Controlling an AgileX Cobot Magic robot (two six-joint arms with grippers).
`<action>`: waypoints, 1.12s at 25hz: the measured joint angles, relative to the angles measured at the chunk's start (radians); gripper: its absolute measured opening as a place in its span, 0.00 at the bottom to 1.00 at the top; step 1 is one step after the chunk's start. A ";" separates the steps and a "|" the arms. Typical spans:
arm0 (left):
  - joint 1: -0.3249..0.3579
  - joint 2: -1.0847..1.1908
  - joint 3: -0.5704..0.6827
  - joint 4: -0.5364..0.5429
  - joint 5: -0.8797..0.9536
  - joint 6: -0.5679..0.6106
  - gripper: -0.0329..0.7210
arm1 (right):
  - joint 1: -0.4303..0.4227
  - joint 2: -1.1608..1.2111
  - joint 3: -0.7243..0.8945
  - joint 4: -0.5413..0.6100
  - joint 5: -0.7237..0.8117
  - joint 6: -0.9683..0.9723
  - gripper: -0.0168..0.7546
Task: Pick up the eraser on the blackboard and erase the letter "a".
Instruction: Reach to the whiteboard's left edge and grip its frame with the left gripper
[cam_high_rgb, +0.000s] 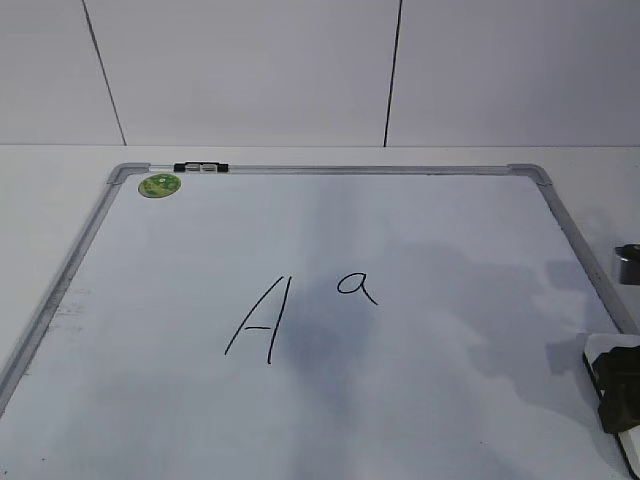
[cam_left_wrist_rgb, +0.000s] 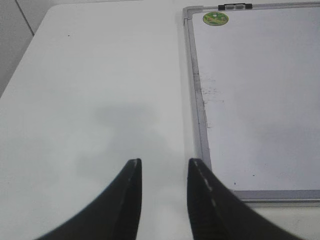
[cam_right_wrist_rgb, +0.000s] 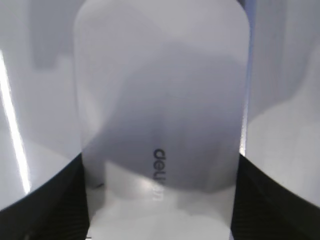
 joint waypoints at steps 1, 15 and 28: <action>0.000 0.000 0.000 0.000 0.000 0.000 0.36 | 0.000 0.002 0.000 0.000 0.000 0.000 0.75; 0.000 0.000 0.000 0.000 0.000 0.000 0.36 | 0.000 0.002 -0.002 0.000 0.004 0.000 0.75; 0.000 0.000 0.000 0.000 0.000 0.000 0.35 | 0.000 -0.024 0.000 0.000 0.036 0.000 0.75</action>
